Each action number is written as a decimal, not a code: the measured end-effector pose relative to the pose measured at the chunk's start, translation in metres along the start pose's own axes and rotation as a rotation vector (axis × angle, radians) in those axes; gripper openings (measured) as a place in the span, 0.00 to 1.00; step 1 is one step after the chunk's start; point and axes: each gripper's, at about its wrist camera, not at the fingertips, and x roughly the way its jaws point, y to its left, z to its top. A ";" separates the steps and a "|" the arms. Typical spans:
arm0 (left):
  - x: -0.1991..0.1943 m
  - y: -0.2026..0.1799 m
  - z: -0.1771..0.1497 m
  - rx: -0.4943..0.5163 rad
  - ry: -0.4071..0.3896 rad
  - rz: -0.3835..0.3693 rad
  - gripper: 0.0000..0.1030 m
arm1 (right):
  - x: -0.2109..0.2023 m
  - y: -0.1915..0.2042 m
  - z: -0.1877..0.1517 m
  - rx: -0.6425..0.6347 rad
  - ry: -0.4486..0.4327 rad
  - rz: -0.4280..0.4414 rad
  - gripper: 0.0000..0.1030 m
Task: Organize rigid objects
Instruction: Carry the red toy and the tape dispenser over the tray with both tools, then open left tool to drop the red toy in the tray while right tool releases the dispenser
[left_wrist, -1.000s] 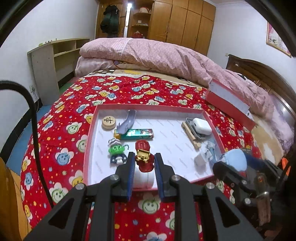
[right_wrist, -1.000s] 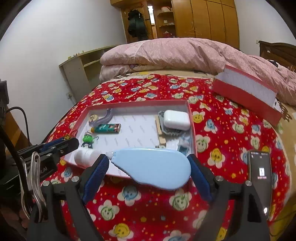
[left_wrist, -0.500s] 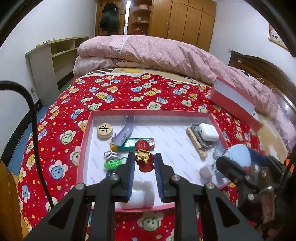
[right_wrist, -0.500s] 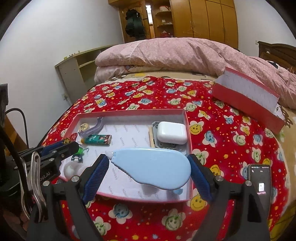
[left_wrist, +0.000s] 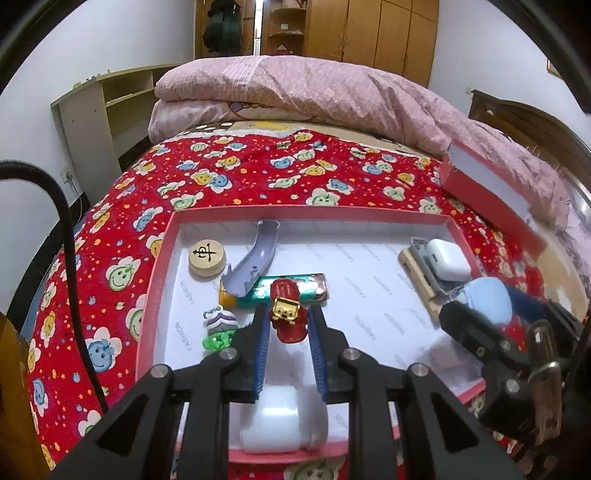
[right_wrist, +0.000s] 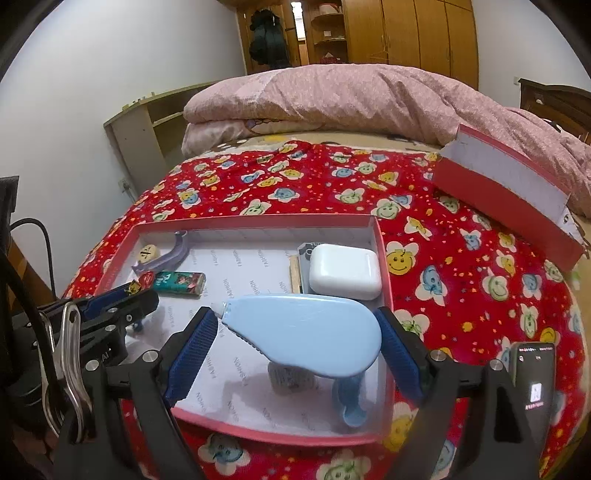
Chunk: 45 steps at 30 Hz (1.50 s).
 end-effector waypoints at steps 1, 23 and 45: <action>0.003 0.000 0.000 -0.004 0.002 -0.001 0.21 | 0.002 0.000 0.000 0.000 0.001 0.001 0.85; 0.029 -0.002 -0.005 0.010 0.003 0.042 0.21 | 0.042 0.007 -0.010 -0.057 0.001 -0.079 0.85; 0.029 -0.002 -0.005 0.006 -0.001 0.041 0.21 | 0.040 0.009 -0.013 -0.055 -0.036 -0.092 0.85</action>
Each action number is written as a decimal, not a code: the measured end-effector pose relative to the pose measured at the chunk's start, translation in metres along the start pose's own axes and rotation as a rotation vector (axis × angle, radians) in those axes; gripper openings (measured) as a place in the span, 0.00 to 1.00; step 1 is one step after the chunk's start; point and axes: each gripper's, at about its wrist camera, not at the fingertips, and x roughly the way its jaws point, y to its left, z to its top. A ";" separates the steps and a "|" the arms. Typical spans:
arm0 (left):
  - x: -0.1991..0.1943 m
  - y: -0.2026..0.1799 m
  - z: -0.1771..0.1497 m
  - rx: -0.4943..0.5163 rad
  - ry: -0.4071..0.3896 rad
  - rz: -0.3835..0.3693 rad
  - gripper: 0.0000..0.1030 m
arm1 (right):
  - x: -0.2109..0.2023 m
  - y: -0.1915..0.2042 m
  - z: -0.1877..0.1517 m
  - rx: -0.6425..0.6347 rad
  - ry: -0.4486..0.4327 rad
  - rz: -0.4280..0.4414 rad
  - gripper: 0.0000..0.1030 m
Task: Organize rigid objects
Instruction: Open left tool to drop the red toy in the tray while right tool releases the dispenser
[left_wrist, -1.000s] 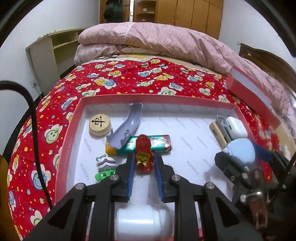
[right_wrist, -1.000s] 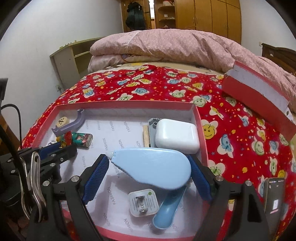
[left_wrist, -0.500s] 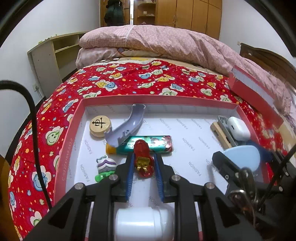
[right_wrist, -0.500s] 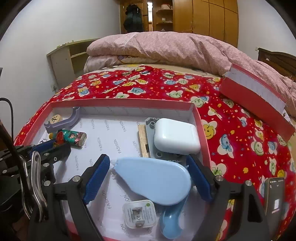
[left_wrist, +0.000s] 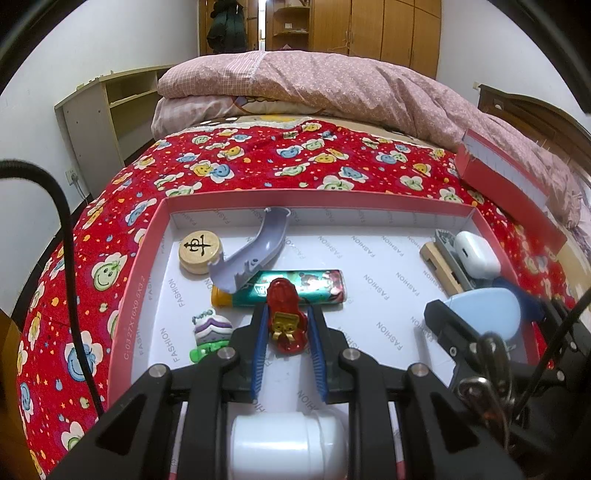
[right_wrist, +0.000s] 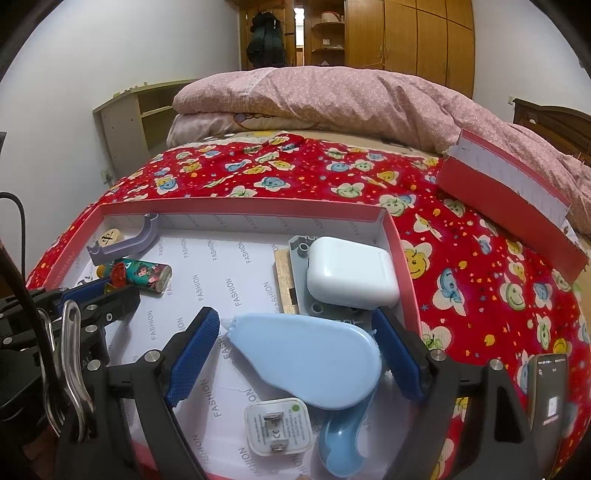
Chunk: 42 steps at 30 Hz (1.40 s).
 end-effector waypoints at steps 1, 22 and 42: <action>0.000 0.000 0.000 0.000 0.000 0.000 0.21 | 0.000 0.000 0.000 0.000 0.000 0.000 0.85; -0.039 0.009 0.001 -0.020 -0.049 0.027 0.60 | -0.032 -0.011 0.005 0.115 -0.034 0.140 0.90; -0.099 0.015 -0.028 -0.024 -0.063 0.030 0.61 | -0.096 -0.002 -0.011 0.088 -0.081 0.149 0.91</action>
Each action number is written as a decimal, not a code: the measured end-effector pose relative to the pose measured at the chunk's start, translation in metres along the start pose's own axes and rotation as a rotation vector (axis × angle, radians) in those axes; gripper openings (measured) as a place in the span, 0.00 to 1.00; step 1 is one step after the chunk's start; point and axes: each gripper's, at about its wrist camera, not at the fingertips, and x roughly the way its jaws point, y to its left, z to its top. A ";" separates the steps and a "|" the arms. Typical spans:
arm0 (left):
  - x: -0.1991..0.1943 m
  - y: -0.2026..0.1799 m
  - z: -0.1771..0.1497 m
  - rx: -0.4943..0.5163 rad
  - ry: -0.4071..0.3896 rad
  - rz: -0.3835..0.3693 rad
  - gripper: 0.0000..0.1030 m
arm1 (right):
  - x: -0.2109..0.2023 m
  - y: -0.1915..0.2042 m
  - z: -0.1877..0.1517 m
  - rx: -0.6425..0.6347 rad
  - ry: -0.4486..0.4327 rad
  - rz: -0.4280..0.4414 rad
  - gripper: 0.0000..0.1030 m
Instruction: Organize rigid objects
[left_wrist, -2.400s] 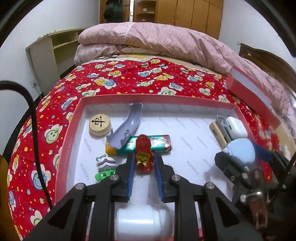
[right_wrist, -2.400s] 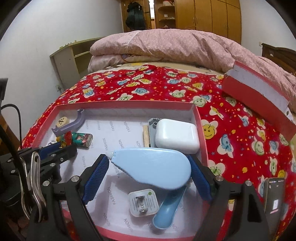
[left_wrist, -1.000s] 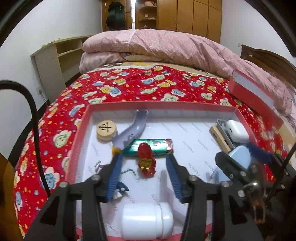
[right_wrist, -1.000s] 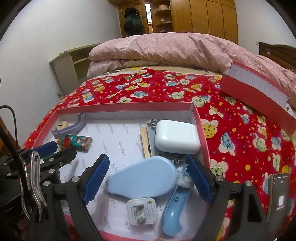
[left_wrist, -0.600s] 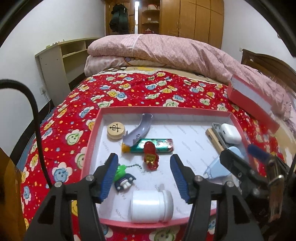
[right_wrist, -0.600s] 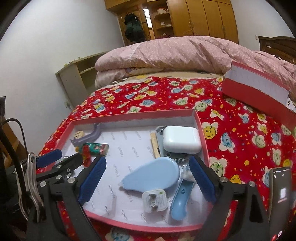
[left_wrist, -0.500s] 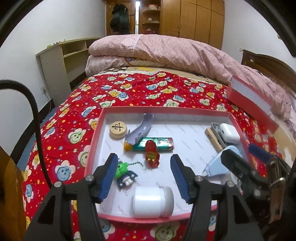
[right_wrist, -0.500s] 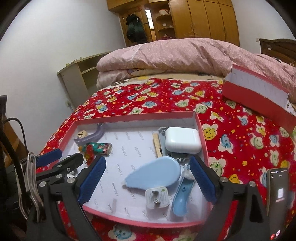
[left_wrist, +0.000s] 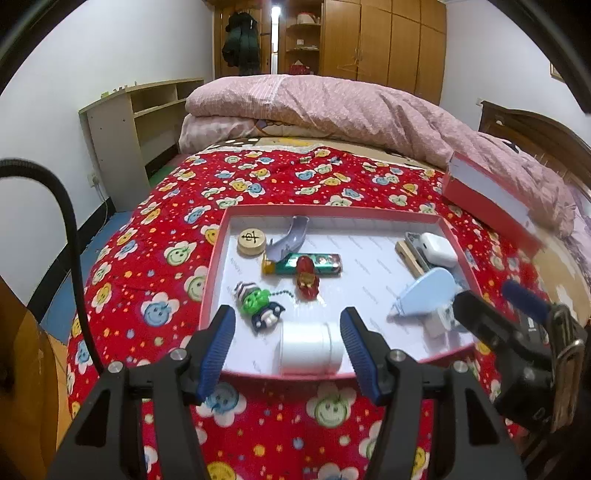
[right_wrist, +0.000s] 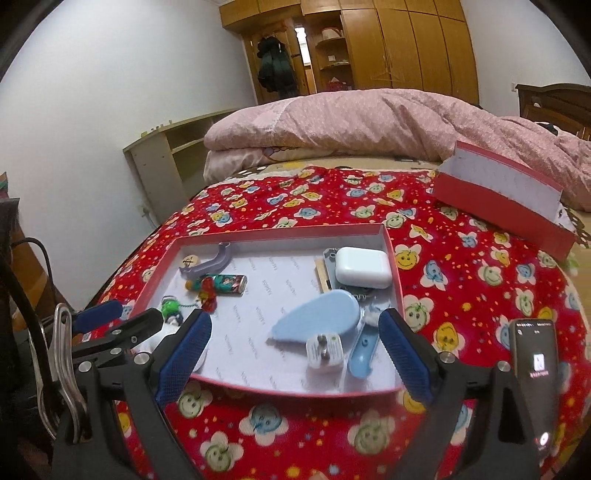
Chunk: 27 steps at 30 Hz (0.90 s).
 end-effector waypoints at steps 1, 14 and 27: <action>-0.003 0.000 -0.002 -0.002 -0.001 -0.002 0.61 | -0.004 0.001 -0.002 -0.002 -0.002 -0.001 0.91; -0.028 0.005 -0.037 -0.020 0.029 -0.017 0.61 | -0.032 0.014 -0.035 -0.048 0.035 -0.029 0.91; -0.010 -0.006 -0.075 0.015 0.113 -0.006 0.61 | -0.028 0.007 -0.076 -0.046 0.133 -0.082 0.91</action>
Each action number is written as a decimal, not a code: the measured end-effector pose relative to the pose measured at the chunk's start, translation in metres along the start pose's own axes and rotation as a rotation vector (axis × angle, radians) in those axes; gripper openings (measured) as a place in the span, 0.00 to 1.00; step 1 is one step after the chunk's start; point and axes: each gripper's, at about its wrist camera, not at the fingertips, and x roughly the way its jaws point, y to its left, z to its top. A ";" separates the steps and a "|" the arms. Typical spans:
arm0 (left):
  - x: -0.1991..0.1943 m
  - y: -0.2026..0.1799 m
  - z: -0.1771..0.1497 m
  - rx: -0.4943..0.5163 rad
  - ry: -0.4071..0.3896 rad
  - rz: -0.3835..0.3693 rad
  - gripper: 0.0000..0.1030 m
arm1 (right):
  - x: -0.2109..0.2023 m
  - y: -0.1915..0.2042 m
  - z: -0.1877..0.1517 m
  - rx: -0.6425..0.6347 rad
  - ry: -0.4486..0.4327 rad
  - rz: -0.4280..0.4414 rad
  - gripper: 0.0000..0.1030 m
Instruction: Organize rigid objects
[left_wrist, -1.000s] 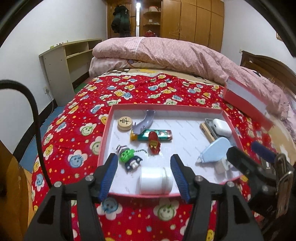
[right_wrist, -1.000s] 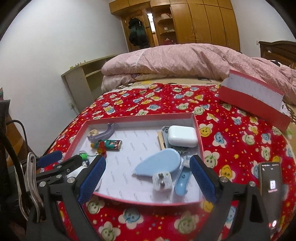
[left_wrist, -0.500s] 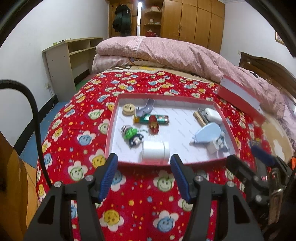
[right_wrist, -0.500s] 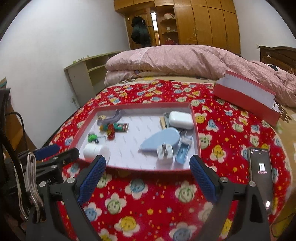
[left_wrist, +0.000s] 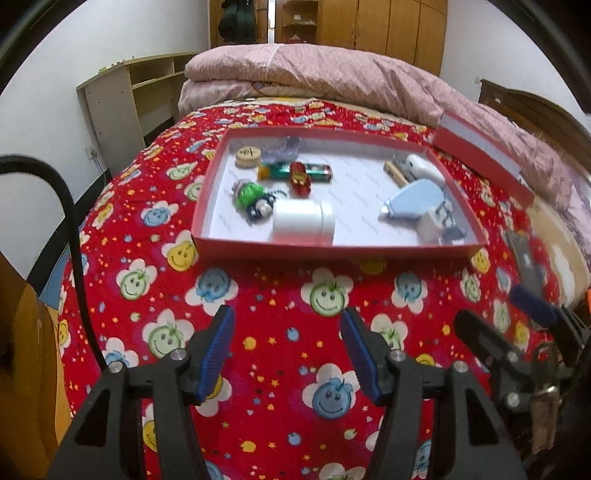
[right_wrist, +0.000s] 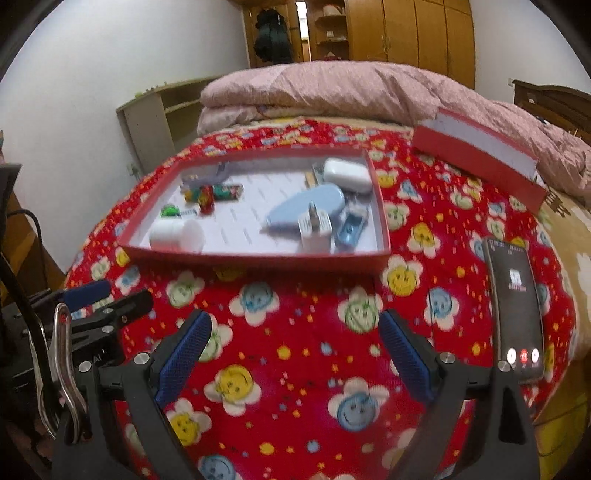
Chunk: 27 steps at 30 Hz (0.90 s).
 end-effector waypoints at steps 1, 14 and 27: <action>0.002 -0.001 -0.001 0.004 0.002 0.002 0.61 | 0.003 -0.001 -0.003 0.001 0.014 -0.004 0.91; 0.028 -0.003 -0.012 0.012 0.051 0.007 0.61 | 0.027 -0.006 -0.015 0.012 0.079 -0.044 0.91; 0.031 -0.005 -0.013 0.025 0.019 0.023 0.66 | 0.036 -0.004 -0.021 0.010 0.087 -0.062 0.92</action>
